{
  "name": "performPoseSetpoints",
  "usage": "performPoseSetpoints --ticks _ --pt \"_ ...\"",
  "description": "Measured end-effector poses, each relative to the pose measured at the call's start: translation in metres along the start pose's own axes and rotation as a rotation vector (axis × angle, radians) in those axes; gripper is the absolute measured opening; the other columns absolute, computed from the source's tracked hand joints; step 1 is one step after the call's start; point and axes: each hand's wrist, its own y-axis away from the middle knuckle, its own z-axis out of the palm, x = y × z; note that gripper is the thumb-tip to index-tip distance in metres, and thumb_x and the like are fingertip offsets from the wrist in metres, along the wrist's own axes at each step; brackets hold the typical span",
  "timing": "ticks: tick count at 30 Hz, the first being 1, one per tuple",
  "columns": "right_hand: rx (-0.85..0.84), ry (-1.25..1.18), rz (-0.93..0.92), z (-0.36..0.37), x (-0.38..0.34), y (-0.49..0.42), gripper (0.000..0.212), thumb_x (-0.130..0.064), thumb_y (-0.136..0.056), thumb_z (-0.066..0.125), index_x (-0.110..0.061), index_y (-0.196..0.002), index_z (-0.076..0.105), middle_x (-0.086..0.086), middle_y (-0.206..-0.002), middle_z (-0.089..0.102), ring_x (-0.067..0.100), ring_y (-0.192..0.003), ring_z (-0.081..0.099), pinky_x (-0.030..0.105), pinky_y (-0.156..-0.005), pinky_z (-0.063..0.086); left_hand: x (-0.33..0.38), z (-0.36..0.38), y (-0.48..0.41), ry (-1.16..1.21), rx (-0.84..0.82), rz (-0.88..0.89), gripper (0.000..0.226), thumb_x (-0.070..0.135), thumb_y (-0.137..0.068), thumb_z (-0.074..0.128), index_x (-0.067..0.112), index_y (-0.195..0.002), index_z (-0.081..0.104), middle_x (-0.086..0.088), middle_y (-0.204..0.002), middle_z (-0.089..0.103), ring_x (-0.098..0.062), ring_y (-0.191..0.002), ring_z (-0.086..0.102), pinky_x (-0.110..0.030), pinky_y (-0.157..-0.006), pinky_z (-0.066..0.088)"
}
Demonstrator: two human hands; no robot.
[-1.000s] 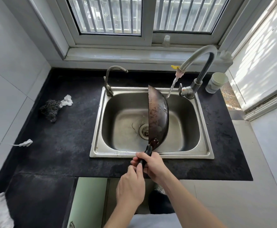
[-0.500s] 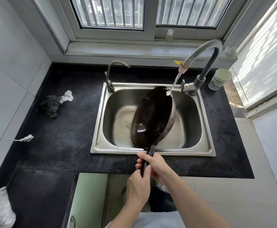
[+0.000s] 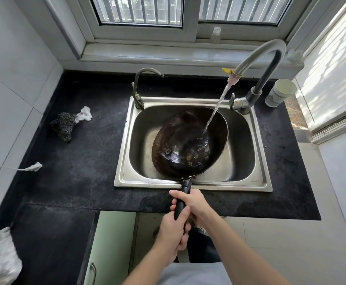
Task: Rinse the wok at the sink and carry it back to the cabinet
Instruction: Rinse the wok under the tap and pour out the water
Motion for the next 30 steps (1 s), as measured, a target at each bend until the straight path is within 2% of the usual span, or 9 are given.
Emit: performPoseSetpoints --ticks 3,6,8,11,16,20,22,25,30 --pt "0.016 0.017 0.040 -0.001 -0.002 -0.002 0.016 -0.009 -0.087 0.076 -0.001 -0.091 0.063 0.010 -0.069 0.069 0.023 -0.061 0.068 0.034 -0.063 0.058 0.000 0.005 -0.002 -0.011 0.052 0.014 0.037 0.043 -0.094 0.056 0.009 -0.079 0.056 -0.001 -0.053 0.047 -0.011 -0.035 0.034 -0.018 -0.035 0.024" --pt "0.021 0.030 0.068 -0.005 -0.002 -0.003 0.022 -0.014 -0.084 0.081 -0.002 -0.092 0.064 0.010 -0.071 0.070 0.023 -0.064 0.069 0.035 -0.068 0.058 -0.007 0.010 -0.005 -0.115 0.114 0.116 0.045 0.046 -0.095 0.050 0.005 -0.077 0.058 -0.002 -0.050 0.050 -0.014 -0.034 0.039 -0.024 -0.037 0.031" --pt "0.032 0.030 0.082 -0.007 -0.001 -0.004 0.024 -0.014 -0.081 0.083 -0.003 -0.091 0.064 0.009 -0.069 0.069 0.023 -0.062 0.068 0.034 -0.066 0.058 -0.013 0.013 -0.006 -0.220 0.129 0.206 0.049 0.047 -0.096 0.045 0.006 -0.073 0.058 -0.004 -0.050 0.052 -0.015 -0.034 0.042 -0.028 -0.039 0.035" --pt "0.045 0.074 0.081 -0.007 0.001 -0.006 0.022 -0.012 -0.081 0.084 -0.005 -0.084 0.063 0.008 -0.067 0.068 0.022 -0.060 0.069 0.032 -0.063 0.058 -0.020 0.009 -0.008 -0.362 0.162 0.306 0.045 0.043 -0.099 0.042 0.007 -0.076 0.058 -0.001 -0.049 0.055 -0.013 -0.038 0.049 -0.028 -0.044 0.039" --pt "0.122 0.155 0.067 -0.003 0.003 -0.006 0.019 -0.014 -0.083 0.083 -0.005 -0.079 0.066 0.008 -0.068 0.071 0.021 -0.062 0.072 0.028 -0.056 0.057 -0.032 -0.003 -0.017 -0.528 0.187 0.408 0.033 0.046 -0.097 0.044 0.022 -0.079 0.057 0.002 -0.060 0.062 -0.009 -0.051 0.057 -0.027 -0.051 0.046" --pt "0.234 0.344 0.034 -0.005 0.000 -0.008 0.032 -0.032 -0.079 0.084 -0.005 -0.085 0.068 0.005 -0.071 0.078 0.020 -0.070 0.077 0.036 -0.067 0.064 -0.034 -0.002 -0.024 -0.505 0.181 0.421 0.036 0.048 -0.097 0.042 0.021 -0.081 0.061 0.001 -0.058 0.062 -0.009 -0.049 0.056 -0.032 -0.053 0.048" --pt "0.262 0.478 0.014 -0.009 -0.005 -0.004 0.037 -0.043 -0.079 0.081 -0.009 -0.090 0.068 0.003 -0.074 0.079 0.017 -0.073 0.077 0.035 -0.064 0.065 -0.034 0.002 -0.027 -0.477 0.177 0.414 0.039 0.047 -0.097 0.042 0.018 -0.079 0.060 -0.001 -0.056 0.062 -0.009 -0.047 0.055 -0.033 -0.052 0.046" --pt "0.233 0.561 -0.022 -0.019 -0.015 0.011 0.031 -0.040 -0.089 0.073 -0.010 -0.087 0.066 0.004 -0.075 0.074 0.015 -0.067 0.073 0.027 -0.055 0.060 -0.029 0.004 -0.029 -0.464 0.186 0.417 0.040 0.046 -0.098 0.043 0.015 -0.077 0.058 -0.002 -0.052 0.060 -0.012 -0.041 0.054 -0.031 -0.046 0.042" --pt "0.182 0.600 -0.063 -0.055 -0.033 0.019 0.027 -0.034 -0.096 0.064 -0.007 -0.099 0.067 0.007 -0.089 0.080 0.018 -0.071 0.072 0.031 -0.066 0.059 -0.025 0.009 -0.030 -0.464 0.257 0.440 0.041 0.040 -0.097 0.047 0.011 -0.068 0.051 0.001 -0.043 0.053 -0.010 -0.034 0.048 -0.024 -0.043 0.039"
